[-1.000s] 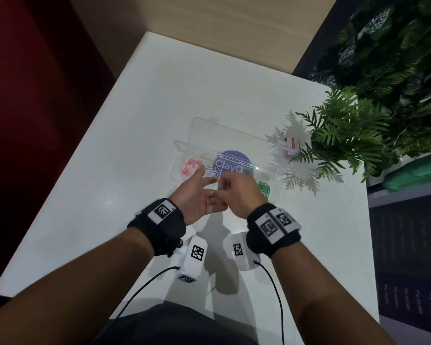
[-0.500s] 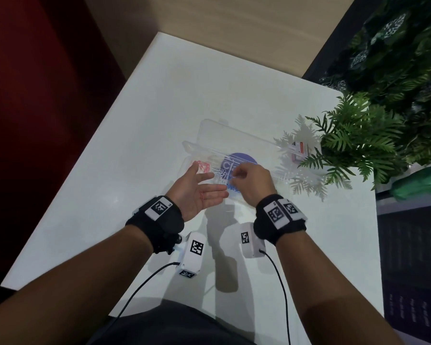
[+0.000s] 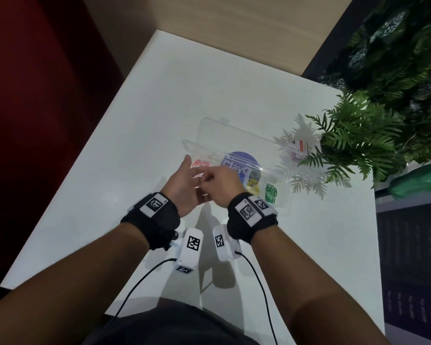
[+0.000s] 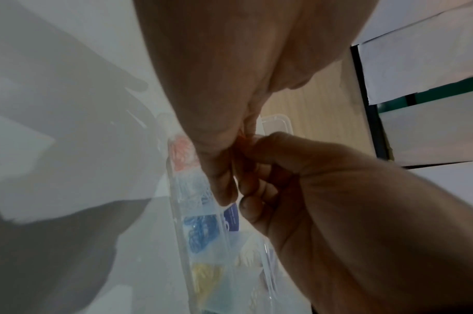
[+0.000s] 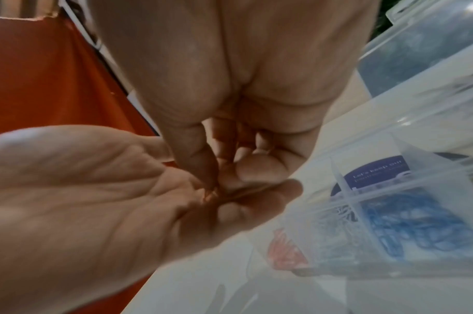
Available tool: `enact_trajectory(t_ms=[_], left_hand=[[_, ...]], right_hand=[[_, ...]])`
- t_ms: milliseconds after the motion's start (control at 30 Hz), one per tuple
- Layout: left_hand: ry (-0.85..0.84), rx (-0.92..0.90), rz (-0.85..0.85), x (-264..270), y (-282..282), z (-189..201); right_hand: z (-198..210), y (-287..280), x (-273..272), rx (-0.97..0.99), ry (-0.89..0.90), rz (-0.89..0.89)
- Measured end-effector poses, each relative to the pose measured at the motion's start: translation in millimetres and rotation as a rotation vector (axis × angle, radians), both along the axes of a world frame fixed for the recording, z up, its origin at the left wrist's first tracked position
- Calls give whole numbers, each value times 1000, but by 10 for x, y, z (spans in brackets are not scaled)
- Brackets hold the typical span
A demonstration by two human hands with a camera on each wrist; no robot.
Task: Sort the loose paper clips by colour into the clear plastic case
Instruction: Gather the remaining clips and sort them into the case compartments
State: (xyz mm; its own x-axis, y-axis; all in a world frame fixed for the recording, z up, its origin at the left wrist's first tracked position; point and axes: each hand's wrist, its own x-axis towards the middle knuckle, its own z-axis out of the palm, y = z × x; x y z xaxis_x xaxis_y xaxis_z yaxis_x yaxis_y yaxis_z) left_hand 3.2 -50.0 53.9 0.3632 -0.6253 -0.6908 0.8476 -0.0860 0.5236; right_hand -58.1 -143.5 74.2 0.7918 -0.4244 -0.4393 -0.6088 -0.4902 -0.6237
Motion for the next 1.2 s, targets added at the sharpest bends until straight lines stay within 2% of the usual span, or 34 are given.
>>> enact_trajectory(t_ms=[233, 367, 600, 700, 800, 900, 967, 1100, 1200], left_hand=[[-389, 374, 141, 223, 97, -133], [-508, 461, 91, 357, 111, -246], [-733, 565, -294, 483, -120, -341], [-851, 620, -457, 482, -234, -382], [-925, 677, -500, 480, -262, -392], [-917, 682, -481, 489, -166, -447], [-854, 631, -440, 495, -81, -466], [-588, 424, -213, 428, 86, -332], [-441, 323, -213, 379, 197, -172]], right_hand=[[-220, -191, 342, 61, -39, -246], [-257, -383, 56, 43, -21, -332], [-273, -950, -907, -157, -67, -882], [-372, -1085, -1007, -75, 49, -823], [-408, -1101, -1008, 89, 11, -767], [-396, -1049, -1039, 170, -67, -760], [-396, -990, -1105, 220, -87, -751], [-373, -893, -1258, 378, -193, -815], [-387, -889, -1379, 584, -317, -967]])
